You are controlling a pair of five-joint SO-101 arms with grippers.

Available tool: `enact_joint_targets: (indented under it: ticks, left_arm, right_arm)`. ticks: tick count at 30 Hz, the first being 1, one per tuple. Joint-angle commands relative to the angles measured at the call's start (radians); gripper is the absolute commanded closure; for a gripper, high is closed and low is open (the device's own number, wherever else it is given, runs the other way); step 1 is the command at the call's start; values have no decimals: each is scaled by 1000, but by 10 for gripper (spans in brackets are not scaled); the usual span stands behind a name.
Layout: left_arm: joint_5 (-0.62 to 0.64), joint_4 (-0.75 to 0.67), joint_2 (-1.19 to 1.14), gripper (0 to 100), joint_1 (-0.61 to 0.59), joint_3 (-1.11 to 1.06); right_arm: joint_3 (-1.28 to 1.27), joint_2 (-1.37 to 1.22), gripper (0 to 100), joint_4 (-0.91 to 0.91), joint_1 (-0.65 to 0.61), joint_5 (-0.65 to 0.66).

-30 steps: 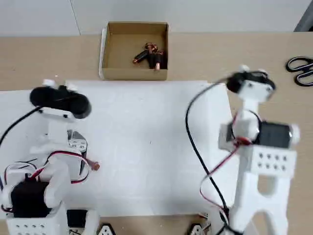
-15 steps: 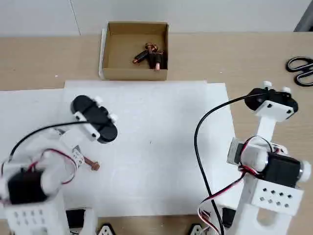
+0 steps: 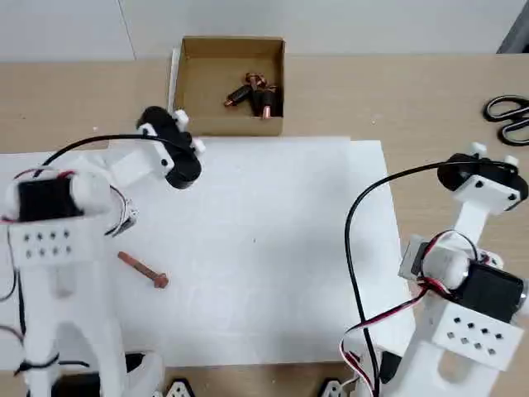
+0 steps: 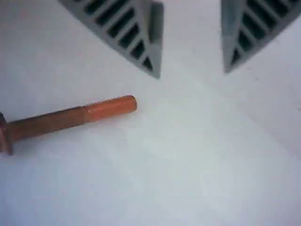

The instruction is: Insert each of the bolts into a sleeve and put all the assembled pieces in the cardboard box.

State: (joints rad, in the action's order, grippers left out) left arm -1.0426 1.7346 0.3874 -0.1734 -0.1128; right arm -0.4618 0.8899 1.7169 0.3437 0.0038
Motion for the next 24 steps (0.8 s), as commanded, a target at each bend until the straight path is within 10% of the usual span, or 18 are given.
enact_joint_targets:
  ticks: [1, 24]
  left_arm:
    - [-51, 21, -74, 914, 0, 33]
    - [-509, 21, -153, 901, 94, -389]
  right_arm:
    - [3, -2, 995, -2, 28, 32]
    - [-84, -2, 995, -53, 31, 132]
